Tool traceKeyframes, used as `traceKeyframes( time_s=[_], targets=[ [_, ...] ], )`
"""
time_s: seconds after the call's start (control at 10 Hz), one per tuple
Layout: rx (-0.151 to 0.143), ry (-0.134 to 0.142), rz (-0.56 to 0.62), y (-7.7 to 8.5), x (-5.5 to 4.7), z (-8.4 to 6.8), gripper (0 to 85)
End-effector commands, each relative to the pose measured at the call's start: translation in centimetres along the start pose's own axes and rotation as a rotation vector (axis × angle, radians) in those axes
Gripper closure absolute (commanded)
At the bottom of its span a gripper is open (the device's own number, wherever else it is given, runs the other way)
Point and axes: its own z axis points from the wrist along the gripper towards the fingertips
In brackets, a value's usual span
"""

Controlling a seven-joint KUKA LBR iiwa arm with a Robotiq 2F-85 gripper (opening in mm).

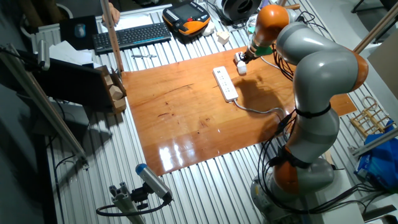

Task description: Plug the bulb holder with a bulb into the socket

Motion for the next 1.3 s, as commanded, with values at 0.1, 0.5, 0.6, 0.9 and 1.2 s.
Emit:
traceKeyframes(
  time_s=[0.1, 0.5, 0.6, 0.9, 1.2],
  targets=[
    [0.02, -0.023, -0.015, -0.1, -0.5, 0.4, 85.0],
    [0.008, -0.05, -0.039, -0.4, -1.1, 1.0, 85.0],
    [0.008, -0.054, -0.04, -0.4, -1.2, 1.1, 85.0],
    [0.012, -0.055, -0.047, -0.4, -1.7, 1.2, 85.0],
    [0.01, -0.05, -0.048, -0.3, -1.9, 1.5, 85.0]
  ],
)
